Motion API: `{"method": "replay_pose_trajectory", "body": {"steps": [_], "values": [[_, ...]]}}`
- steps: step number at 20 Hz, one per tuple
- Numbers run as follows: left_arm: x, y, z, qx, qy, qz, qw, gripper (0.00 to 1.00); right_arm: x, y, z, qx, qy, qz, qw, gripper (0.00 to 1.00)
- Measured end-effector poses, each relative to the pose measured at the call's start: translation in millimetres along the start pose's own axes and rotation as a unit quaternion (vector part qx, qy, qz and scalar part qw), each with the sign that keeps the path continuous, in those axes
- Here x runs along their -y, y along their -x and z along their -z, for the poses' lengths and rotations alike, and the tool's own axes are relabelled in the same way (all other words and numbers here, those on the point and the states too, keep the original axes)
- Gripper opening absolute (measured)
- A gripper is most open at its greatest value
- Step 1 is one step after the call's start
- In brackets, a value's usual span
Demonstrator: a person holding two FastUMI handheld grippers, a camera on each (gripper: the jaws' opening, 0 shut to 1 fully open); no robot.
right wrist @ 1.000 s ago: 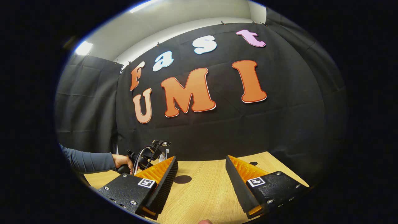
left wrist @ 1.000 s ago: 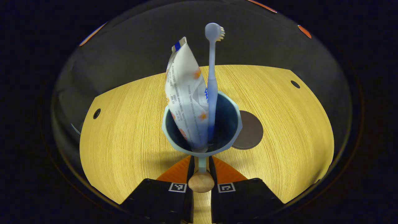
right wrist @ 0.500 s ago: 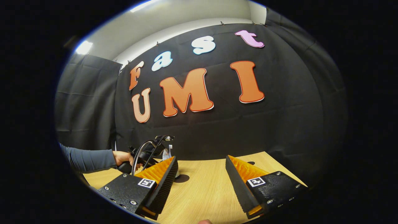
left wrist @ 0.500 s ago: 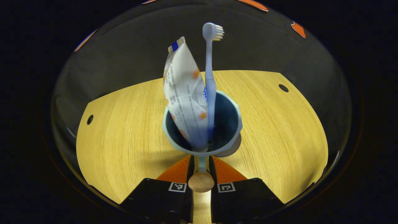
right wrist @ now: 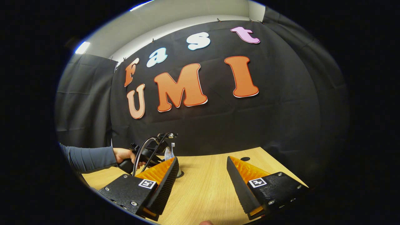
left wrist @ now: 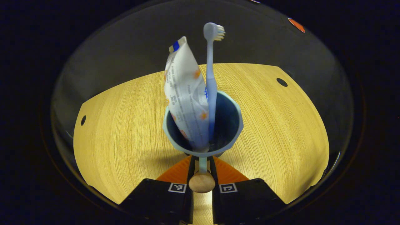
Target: Put the toothbrush and toothpaste on the desktop into the cup, then pick up the cup and place it on the coaster on the desktop.
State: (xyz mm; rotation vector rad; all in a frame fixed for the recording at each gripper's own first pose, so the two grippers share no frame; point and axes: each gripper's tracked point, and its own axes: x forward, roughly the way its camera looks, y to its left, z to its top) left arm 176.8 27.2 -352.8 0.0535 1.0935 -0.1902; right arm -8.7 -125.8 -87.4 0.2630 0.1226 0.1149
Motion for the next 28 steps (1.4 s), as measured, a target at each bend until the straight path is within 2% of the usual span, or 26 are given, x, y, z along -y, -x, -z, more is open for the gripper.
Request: {"method": "replay_pose_trajectory", "body": {"steps": [2, 5, 6, 7, 8, 9, 11, 12, 17, 19, 22, 24, 26, 28], "values": [[-1, 6, 8, 0.010, -0.013, 0.003, 1.000, 0.29, 1, -2, 2, -0.001, -0.001, 0.004, 1.000, 0.92], [12, 23, 10, 0.037, -0.003, 0.015, 0.999, 0.92, -5, -7, 0, -0.002, -0.009, 0.007, 1.000, 0.92], [17, 30, 10, 0.051, 0.004, 0.024, 0.998, 0.95, -6, -8, -1, -0.002, -0.007, 0.011, 1.000, 0.92], [21, 37, 11, 0.069, 0.006, 0.027, 0.997, 0.97, -8, -11, 0, -0.002, -0.003, 0.015, 1.000, 0.92], [21, 44, 11, 0.086, 0.007, 0.025, 0.996, 0.94, -8, -11, 0, -0.002, 0.003, 0.019, 1.000, 0.92], [18, 50, 13, 0.102, 0.007, 0.016, 0.995, 1.00, -11, -12, -1, -0.004, 0.008, 0.021, 1.000, 0.92], [9, 70, 12, 0.140, 0.008, -0.013, 0.990, 1.00, -21, -12, -3, -0.003, 0.012, 0.017, 1.000, 0.92], [2, 83, 12, 0.161, 0.014, -0.033, 0.986, 1.00, -30, -12, -4, -0.003, 0.015, 0.008, 1.000, 0.92], [-22, 133, 26, 0.247, 0.019, -0.079, 0.966, 0.99, -58, -17, -5, 0.002, 0.044, -0.004, 0.999, 0.92], [-44, 158, 32, 0.291, 0.037, -0.112, 0.949, 0.99, -71, -20, -10, 0.014, 0.050, -0.006, 0.999, 0.92], [-47, 193, 44, 0.350, 0.060, -0.104, 0.929, 0.99, -82, -23, -8, 0.018, 0.056, -0.013, 0.998, 0.92], [-57, 210, 49, 0.379, 0.057, -0.117, 0.916, 0.99, -93, -29, -3, 0.013, 0.059, -0.014, 0.998, 0.92], [-68, 239, 57, 0.415, 0.065, -0.132, 0.898, 0.99, -97, -33, -2, 0.016, 0.063, 0.002, 0.998, 0.92], [-69, 263, 61, 0.452, 0.078, -0.118, 0.881, 0.99, -105, -34, -3, 0.023, 0.075, 0.009, 0.997, 0.92]]}}
